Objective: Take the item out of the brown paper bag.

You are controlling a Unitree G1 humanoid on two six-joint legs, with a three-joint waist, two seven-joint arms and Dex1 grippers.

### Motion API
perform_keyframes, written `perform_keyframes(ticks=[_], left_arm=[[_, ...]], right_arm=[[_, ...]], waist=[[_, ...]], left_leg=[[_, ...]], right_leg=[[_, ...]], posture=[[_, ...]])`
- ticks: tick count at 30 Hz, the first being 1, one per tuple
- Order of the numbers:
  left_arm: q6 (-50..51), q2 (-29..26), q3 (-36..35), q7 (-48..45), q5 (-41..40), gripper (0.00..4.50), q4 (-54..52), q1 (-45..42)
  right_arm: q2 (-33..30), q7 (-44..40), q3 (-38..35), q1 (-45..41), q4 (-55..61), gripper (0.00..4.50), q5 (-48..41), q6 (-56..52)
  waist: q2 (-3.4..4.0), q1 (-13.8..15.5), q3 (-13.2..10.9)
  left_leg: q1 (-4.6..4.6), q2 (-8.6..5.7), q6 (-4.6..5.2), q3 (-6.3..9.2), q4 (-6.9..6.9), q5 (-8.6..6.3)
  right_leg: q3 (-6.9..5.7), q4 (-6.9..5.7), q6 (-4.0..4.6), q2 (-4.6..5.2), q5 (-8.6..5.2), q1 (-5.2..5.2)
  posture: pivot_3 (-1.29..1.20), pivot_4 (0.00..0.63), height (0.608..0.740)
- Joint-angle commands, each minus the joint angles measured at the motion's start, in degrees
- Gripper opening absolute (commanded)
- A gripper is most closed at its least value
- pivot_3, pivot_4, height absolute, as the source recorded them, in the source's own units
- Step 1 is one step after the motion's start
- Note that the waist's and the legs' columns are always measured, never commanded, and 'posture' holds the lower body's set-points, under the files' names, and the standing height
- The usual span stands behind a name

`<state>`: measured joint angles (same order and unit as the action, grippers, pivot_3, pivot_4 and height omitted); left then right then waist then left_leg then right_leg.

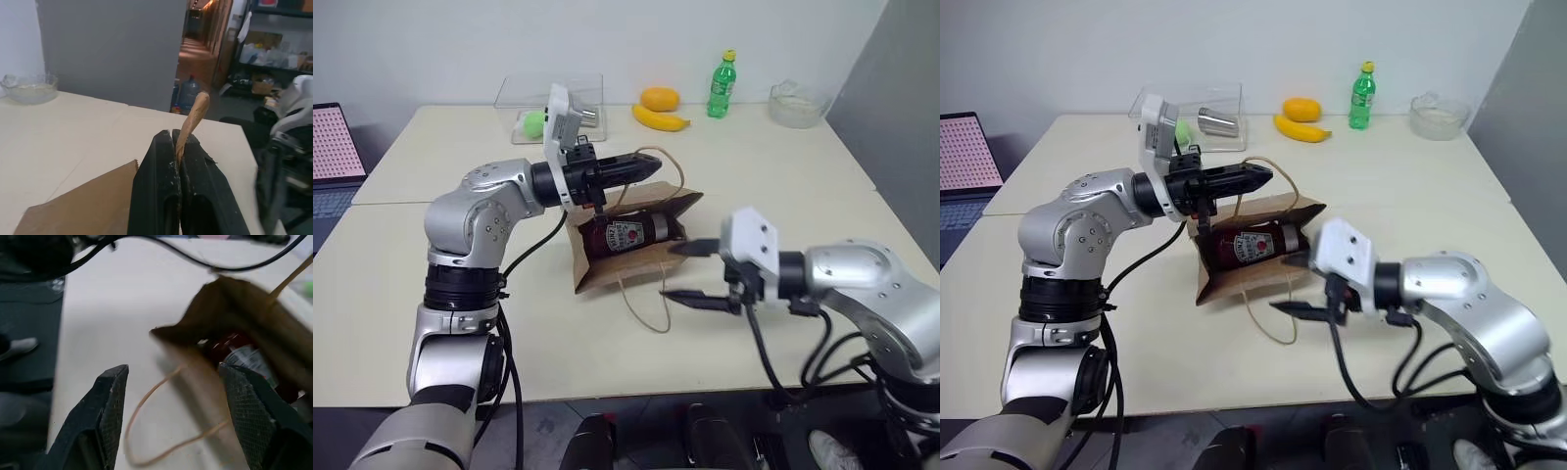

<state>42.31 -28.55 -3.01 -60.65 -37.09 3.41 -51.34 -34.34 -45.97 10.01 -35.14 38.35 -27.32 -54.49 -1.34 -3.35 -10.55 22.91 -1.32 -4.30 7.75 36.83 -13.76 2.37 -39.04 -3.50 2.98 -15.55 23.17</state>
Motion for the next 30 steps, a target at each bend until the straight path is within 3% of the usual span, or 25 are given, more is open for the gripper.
perform_keyframes(ticks=[1,3,9,18,30], left_arm=[[-0.1,-0.7,-2.3,0.3,-1.8,0.00,-1.0,-2.6],[-0.4,-0.8,-2.4,0.3,-1.8,0.00,-0.6,-2.8],[-0.6,-1.4,-2.2,0.0,-1.5,0.00,-1.1,-1.8],[-1.5,-1.4,-2.2,0.5,-0.8,0.00,-0.4,-1.9],[-2.2,-1.6,-2.2,1.3,-0.7,0.00,-0.9,-1.1]], right_arm=[[2.6,4.3,7.4,-4.5,-5.8,3.07,6.6,2.8],[3.8,5.4,10.7,-6.5,-9.7,3.07,9.9,5.5],[11.0,10.1,18.5,-13.1,-24.7,4.44,20.8,12.3],[9.7,7.5,31.6,-18.0,-39.7,4.44,40.3,29.9],[15.2,6.2,33.6,-21.2,-52.3,4.44,53.5,38.9]], waist=[[0.00,0.0,0.0],[0.00,0.1,0.0],[0.00,0.0,0.0],[0.01,0.0,0.0],[0.01,-0.3,0.0]], left_leg=[[0.02,-0.01,0.00,-0.01,-0.01,0.00],[0.03,-0.05,-0.03,-0.03,-0.01,0.01],[0.02,-0.03,-0.03,-0.02,-0.02,0.01],[0.02,-0.06,-0.07,-0.03,-0.03,0.04],[0.01,-0.04,-0.19,-0.01,-0.03,0.10]], right_leg=[[0.01,0.03,0.00,0.01,0.00,0.02],[0.01,0.05,0.00,0.05,0.00,0.03],[0.01,0.02,0.01,0.04,0.00,0.05],[0.02,0.03,0.01,0.04,0.01,0.06],[0.01,0.01,0.01,0.04,0.01,0.07]], posture=[[0.00,0.150,0.740],[0.00,0.150,0.740],[0.00,0.150,0.740],[0.00,0.150,0.740],[0.00,0.150,0.740]])
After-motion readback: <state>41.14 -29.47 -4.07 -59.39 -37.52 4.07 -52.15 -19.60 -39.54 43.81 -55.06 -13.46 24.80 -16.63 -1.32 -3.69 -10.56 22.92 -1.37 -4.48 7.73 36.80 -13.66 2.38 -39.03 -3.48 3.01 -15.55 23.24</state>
